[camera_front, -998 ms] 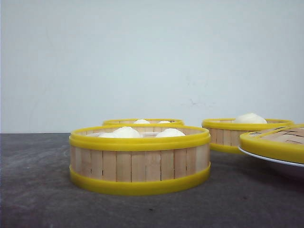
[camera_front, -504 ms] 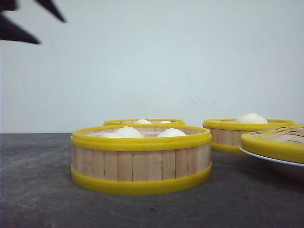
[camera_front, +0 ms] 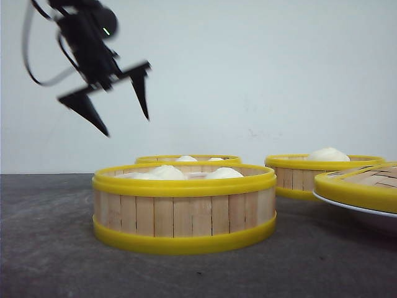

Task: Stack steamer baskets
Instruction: 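Reach the left gripper down to the rim of a bun-filled steamer basket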

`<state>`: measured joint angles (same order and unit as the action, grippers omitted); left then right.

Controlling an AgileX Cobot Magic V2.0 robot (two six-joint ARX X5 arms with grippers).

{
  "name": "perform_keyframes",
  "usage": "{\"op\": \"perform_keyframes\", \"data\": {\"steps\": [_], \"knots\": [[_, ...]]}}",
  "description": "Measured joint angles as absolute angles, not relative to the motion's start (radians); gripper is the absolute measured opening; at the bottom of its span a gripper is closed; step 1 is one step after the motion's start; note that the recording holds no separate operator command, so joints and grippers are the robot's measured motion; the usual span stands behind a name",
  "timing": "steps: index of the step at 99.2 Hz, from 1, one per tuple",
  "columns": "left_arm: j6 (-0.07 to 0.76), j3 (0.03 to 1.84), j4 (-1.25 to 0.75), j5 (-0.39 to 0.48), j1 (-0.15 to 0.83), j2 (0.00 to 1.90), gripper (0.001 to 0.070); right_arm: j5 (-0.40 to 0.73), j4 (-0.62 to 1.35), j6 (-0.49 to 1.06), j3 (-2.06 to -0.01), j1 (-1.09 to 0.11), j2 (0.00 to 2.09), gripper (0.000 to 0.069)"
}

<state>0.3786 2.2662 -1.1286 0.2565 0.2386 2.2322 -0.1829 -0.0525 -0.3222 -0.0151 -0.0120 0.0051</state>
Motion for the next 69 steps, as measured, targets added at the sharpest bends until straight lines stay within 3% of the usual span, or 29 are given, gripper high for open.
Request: {"op": "perform_keyframes", "data": {"steps": [15, 36, 56, 62, 69], "knots": [[0.355, 2.392, -1.159, 0.226, 0.275, 2.342, 0.0433, -0.183, -0.052, -0.322, -0.015, -0.012, 0.005, 0.0011], [0.334, 2.400, -1.207, 0.106, 0.292, 2.412, 0.0420, -0.183, -0.052, -0.323, -0.015, -0.012, 0.005, 0.0011], [0.329, 2.400, -1.215, 0.092, 0.292, 2.457, 0.0414, -0.183, -0.052, -0.323, -0.015, -0.012, 0.005, 0.0011], [0.328, 2.400, -1.209, 0.092, 0.292, 2.458, 0.0365, -0.183, -0.052, -0.323, -0.015, -0.012, 0.005, 0.0011], [0.329, 2.400, -1.188, 0.096, 0.292, 2.459, 0.0252, -0.183, -0.052, -0.323, -0.015, -0.012, 0.005, 0.0011]]}}
